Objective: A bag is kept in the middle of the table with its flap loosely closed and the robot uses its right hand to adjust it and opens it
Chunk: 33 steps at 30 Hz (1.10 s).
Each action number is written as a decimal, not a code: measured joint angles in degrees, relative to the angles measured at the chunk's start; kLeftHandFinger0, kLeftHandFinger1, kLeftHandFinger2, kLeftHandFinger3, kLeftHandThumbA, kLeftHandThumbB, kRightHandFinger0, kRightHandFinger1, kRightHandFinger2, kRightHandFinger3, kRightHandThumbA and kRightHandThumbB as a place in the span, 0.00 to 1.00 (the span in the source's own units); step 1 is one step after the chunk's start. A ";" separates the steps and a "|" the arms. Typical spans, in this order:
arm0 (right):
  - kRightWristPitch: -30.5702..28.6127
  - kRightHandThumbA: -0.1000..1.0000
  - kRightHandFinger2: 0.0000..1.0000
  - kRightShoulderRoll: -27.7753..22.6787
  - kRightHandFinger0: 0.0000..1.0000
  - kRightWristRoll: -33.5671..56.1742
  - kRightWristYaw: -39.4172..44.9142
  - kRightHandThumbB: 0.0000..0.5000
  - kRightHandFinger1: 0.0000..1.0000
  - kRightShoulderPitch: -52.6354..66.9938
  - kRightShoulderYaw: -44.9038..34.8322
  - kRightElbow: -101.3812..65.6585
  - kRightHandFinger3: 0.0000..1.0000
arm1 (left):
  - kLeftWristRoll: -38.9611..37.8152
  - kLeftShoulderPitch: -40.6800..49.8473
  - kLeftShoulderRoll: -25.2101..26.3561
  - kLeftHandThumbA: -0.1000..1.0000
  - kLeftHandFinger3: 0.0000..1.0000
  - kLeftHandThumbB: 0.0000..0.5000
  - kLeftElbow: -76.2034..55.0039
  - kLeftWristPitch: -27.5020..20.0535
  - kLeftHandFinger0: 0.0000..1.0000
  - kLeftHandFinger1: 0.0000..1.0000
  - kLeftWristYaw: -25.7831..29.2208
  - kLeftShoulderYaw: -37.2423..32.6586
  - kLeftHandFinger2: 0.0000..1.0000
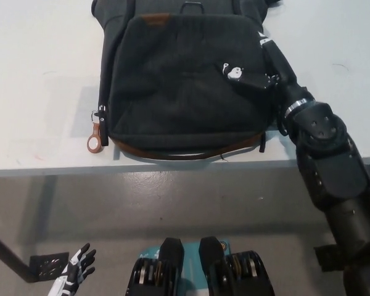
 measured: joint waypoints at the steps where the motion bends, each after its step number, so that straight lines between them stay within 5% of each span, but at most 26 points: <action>1: 0.00 0.00 0.76 0.15 0.04 -0.29 -0.23 0.22 0.44 0.98 0.00 -1.82 0.74 | 0.00 0.00 0.00 1.00 1.00 1.00 0.00 0.00 1.00 1.00 0.00 0.01 1.00; 7: -0.15 0.00 0.68 0.51 0.00 -3.37 -1.38 0.13 0.31 8.27 0.87 -13.75 0.77 | 0.02 0.00 -0.01 1.00 1.00 1.00 0.03 0.01 1.00 1.00 0.00 0.00 1.00; 18: -0.37 0.00 0.64 0.56 0.00 -11.80 -1.71 0.18 0.25 22.78 5.12 -32.90 0.65 | 0.04 -0.03 -0.01 1.00 1.00 1.00 0.09 0.02 1.00 1.00 0.01 -0.01 1.00; 24: -2.98 0.00 0.75 0.03 0.02 -16.85 -1.72 0.21 0.36 28.82 8.47 -39.22 0.71 | 0.07 -0.20 0.01 1.00 1.00 1.00 0.08 0.03 1.00 1.00 -0.01 -0.01 1.00; 26: -4.54 0.00 0.77 -1.01 0.17 -17.99 -1.68 0.33 0.48 31.04 9.59 -40.77 0.73 | 0.06 -0.48 0.09 1.00 1.00 1.00 0.07 0.05 1.00 1.00 -0.08 -0.01 1.00; 27: -5.35 0.14 0.79 -1.47 0.31 -18.44 -1.61 0.36 0.57 32.12 10.17 -41.05 0.85 | 0.06 -0.63 0.16 1.00 1.00 1.00 0.07 0.07 1.00 1.00 -0.14 -0.01 1.00; 28: -5.88 0.22 0.76 -1.96 0.36 -18.65 -1.41 0.40 0.58 32.86 10.70 -41.07 0.84 | 0.06 -0.76 0.19 1.00 1.00 1.00 0.07 0.08 1.00 1.00 -0.20 -0.01 1.00; 30: -6.62 0.39 0.89 -3.22 0.58 -18.96 -0.83 0.50 0.73 34.71 11.73 -41.06 1.00 | 0.00 -1.07 0.21 1.00 1.00 1.00 0.07 0.15 1.00 1.00 -0.40 0.00 1.00; 33: -6.76 0.45 1.00 -4.85 0.76 -19.09 0.38 0.51 0.86 36.54 13.32 -40.90 1.00 | -0.19 -1.68 0.22 1.00 1.00 1.00 -0.03 0.50 1.00 1.00 -0.67 0.02 1.00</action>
